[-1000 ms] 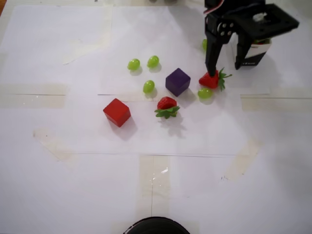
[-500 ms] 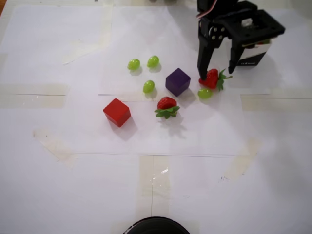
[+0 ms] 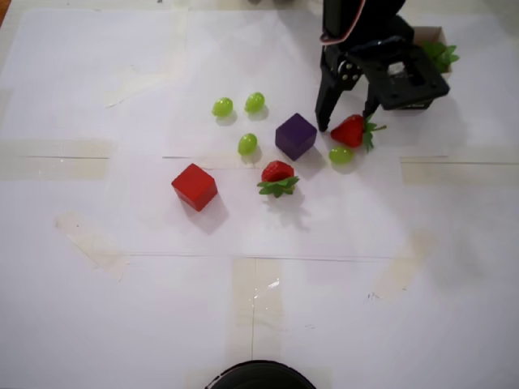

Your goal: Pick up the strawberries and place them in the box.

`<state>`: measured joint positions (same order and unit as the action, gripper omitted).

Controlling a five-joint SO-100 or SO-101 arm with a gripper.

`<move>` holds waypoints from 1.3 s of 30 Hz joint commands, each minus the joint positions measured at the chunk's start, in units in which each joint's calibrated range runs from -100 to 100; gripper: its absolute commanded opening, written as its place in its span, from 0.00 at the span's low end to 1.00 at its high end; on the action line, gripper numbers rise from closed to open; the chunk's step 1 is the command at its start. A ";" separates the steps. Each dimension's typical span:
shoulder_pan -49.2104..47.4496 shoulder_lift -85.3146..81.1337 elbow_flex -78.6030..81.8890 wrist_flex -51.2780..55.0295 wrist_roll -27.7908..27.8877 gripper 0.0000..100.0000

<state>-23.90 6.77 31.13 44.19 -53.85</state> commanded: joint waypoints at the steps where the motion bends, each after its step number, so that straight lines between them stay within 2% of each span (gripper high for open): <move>1: -0.22 0.71 -7.59 2.22 0.83 0.24; 9: -0.30 6.56 -22.40 12.84 2.54 0.24; 29: -0.59 11.55 -23.31 10.63 2.49 0.24; 39: -0.52 10.51 -20.68 9.16 1.61 0.21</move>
<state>-23.97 18.95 10.77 54.70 -51.65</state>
